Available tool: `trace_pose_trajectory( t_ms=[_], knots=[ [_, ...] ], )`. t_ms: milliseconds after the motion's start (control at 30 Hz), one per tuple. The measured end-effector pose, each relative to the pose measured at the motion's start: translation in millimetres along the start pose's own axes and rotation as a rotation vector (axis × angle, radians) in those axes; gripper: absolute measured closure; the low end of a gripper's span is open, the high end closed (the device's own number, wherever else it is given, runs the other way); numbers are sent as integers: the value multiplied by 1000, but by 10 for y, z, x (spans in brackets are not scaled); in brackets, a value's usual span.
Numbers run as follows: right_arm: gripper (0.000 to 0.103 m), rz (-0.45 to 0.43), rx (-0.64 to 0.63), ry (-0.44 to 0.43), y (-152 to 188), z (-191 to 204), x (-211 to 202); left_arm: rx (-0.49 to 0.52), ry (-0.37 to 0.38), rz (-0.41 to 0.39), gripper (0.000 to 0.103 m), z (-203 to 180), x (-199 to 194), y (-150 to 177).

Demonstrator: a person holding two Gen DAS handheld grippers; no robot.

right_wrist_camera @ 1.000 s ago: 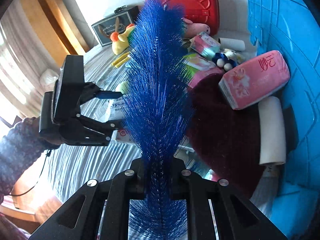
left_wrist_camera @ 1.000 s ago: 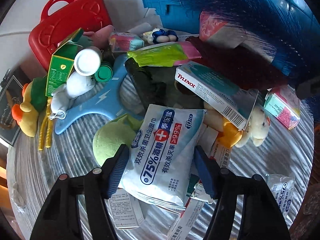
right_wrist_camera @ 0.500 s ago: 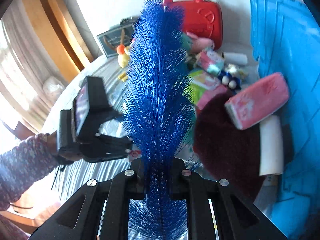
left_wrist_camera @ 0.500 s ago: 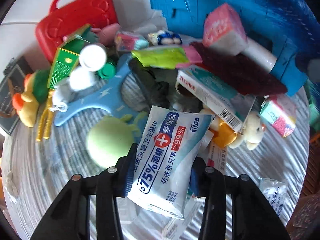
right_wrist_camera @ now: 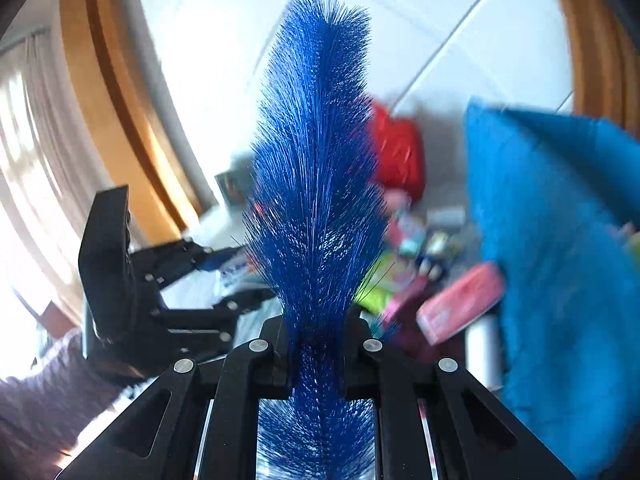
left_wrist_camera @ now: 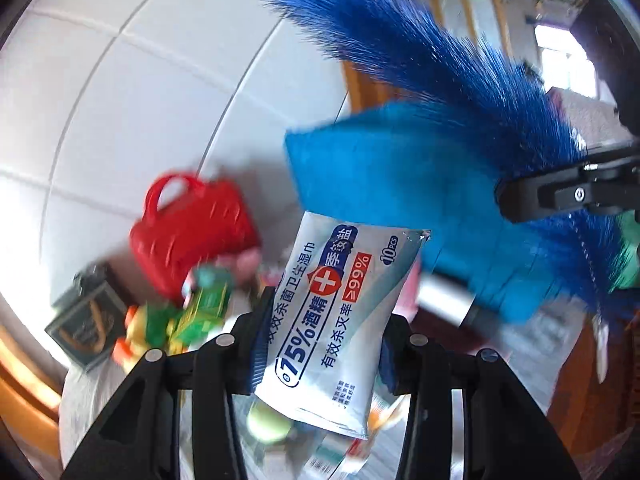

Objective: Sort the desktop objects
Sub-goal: 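Grasp the white alcohol wipes pack with the left tool while the right carries the brush toward the crate, then lower the brush and wipes pack into the blue crate and open both tools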

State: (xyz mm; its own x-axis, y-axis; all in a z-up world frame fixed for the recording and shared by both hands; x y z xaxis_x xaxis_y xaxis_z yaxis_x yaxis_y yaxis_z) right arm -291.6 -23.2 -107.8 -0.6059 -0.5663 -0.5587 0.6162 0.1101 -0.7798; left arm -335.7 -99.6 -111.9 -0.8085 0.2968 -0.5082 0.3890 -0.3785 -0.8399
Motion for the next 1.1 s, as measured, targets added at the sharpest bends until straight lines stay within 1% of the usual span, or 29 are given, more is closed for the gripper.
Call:
trace_pose_trajectory(
  t_ms=[100, 167, 233, 267, 333, 400, 433, 500, 567, 667, 700, 733, 767, 800, 833, 900, 967, 1100],
  knots=[
    [89, -98, 17, 32, -331, -164, -659, -7, 73, -81, 60, -307, -44, -692],
    [89, -150, 29, 73, -550, -365, -1074, -10, 113, -122, 60, -521, -30, -1137],
    [89, -188, 38, 138, -792, -654, -1439, 3, 111, -169, 60, -746, 45, -1555],
    [89, -198, 48, 167, -897, -809, -1561, -1, 121, -185, 60, -855, 112, -1761],
    [89, -196, 64, 232, -1121, -1179, -1722, -21, 127, -194, 60, -1048, 304, -2105],
    [89, -165, 80, 295, -1300, -1589, -1766, -26, 126, -184, 60, -1258, 559, -2366],
    [89, -143, 81, 318, -1365, -1745, -1722, -27, 120, -172, 59, -1356, 691, -2455],
    [88, -89, 86, 357, -1459, -2118, -1608, -41, 102, -149, 59, -1512, 960, -2588],
    [87, -47, 98, 367, -1494, -2407, -1480, -73, 90, -125, 59, -1608, 1167, -2650],
    [84, 11, 139, 342, -1499, -2811, -1268, -102, 54, -86, 57, -1676, 1406, -2686],
    [77, 31, 153, 339, -1477, -2898, -1269, -108, 35, -79, 51, -1692, 1452, -2693],
    [61, 54, 168, 351, -1448, -3013, -1202, -116, 10, -69, 34, -1687, 1501, -2702],
    [52, 66, 175, 359, -1423, -3100, -1173, -124, -19, -62, 24, -1683, 1518, -2702],
    [38, 60, 180, 362, -1392, -3154, -1170, -131, -45, -73, 13, -1691, 1512, -2721],
    [34, 43, 181, 363, -1387, -3197, -1193, -137, -70, -87, 9, -1695, 1484, -2740],
    [33, 23, 188, 347, -1369, -3230, -1265, -135, -98, -99, 3, -1693, 1437, -2766],
    [31, -15, 209, 311, -1337, -3214, -1399, -123, -126, -103, 3, -1710, 1353, -2760],
    [28, -101, 209, 305, -1341, -3233, -1604, -114, -203, -107, 2, -1679, 1234, -2678]
  ],
)
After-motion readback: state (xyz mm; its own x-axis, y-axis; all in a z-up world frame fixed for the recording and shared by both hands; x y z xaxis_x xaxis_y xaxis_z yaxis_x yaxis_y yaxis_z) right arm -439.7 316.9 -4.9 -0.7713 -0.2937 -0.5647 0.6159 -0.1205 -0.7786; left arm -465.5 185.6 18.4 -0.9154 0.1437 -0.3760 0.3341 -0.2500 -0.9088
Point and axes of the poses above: each gripper's, at about its wrist camera, not at the fingertips, and x roughly the way its jaws point, z to its left, y to its underside, the point moved 6 cm from there along x, roughly the way its jaws point, and after that the axes turned 2 degrees about -y, right-handed, at the moved point
